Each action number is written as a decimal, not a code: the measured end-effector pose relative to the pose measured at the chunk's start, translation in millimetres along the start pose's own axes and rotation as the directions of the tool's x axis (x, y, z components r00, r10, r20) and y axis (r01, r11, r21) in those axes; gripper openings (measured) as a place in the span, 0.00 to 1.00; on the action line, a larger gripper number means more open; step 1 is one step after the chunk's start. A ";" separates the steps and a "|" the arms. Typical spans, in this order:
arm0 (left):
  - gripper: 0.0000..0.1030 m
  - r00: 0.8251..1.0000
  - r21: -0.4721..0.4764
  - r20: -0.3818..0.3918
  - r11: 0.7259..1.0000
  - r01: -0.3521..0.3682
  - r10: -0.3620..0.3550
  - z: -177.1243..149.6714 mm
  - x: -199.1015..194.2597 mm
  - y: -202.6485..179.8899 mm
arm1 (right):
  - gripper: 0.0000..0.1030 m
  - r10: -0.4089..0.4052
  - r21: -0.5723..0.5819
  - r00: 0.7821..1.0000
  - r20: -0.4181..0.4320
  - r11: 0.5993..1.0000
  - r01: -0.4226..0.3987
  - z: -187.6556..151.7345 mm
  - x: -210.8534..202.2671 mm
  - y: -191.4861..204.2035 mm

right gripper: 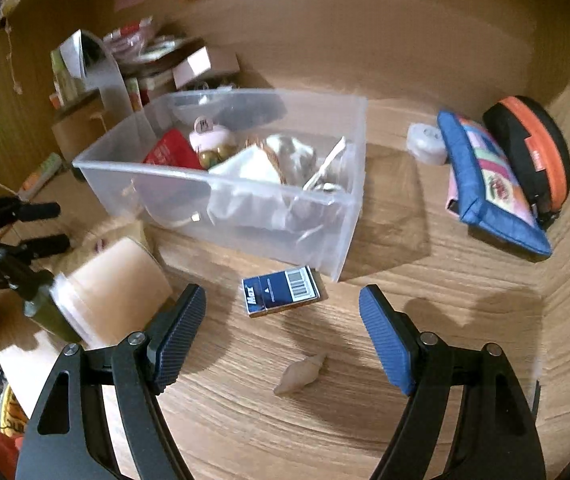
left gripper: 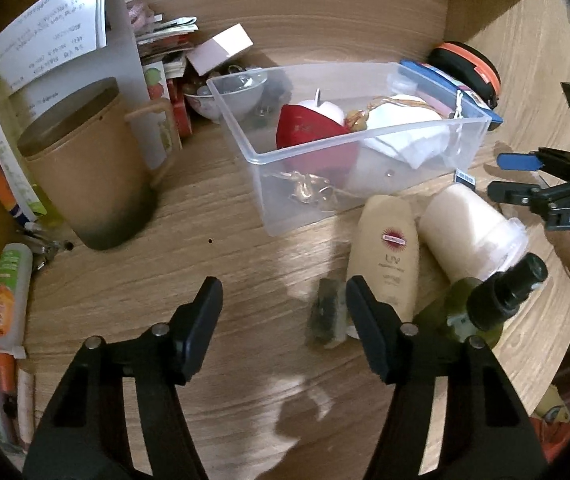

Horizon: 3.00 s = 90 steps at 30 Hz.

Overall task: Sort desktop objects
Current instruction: 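Grasp the small grey item with the left tool while the right tool grasps the blue card box, then carry both items over the clear box and open the right tool to drop the card box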

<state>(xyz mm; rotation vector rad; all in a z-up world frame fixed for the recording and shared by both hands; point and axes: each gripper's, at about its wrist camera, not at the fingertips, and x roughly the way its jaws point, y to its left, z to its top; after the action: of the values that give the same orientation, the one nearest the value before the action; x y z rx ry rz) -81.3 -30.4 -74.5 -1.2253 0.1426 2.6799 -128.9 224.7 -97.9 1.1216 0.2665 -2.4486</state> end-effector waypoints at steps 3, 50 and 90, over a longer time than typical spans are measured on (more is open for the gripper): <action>0.62 1.000 0.002 0.000 1.000 0.002 -0.002 -2.2 -1.4 0.3 | 0.74 0.003 0.004 1.000 -0.018 1.000 -0.003 -1.1 7.4 -1.6; 0.15 0.999 -0.058 -0.014 0.998 -0.035 0.035 -14.7 4.6 9.6 | 0.44 0.033 -0.038 0.999 -0.038 0.999 -0.034 4.1 26.8 6.2; 0.15 0.973 -0.097 0.226 0.992 0.078 -0.054 81.2 -42.9 17.1 | 0.44 0.121 -0.038 0.977 0.176 0.992 -0.116 58.7 -57.6 5.3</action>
<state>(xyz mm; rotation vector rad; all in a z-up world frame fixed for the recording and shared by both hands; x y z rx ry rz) -117.5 -39.3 11.2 -0.9278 -0.0720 2.7726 -132.6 217.2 -15.9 0.8742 0.1724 -2.4113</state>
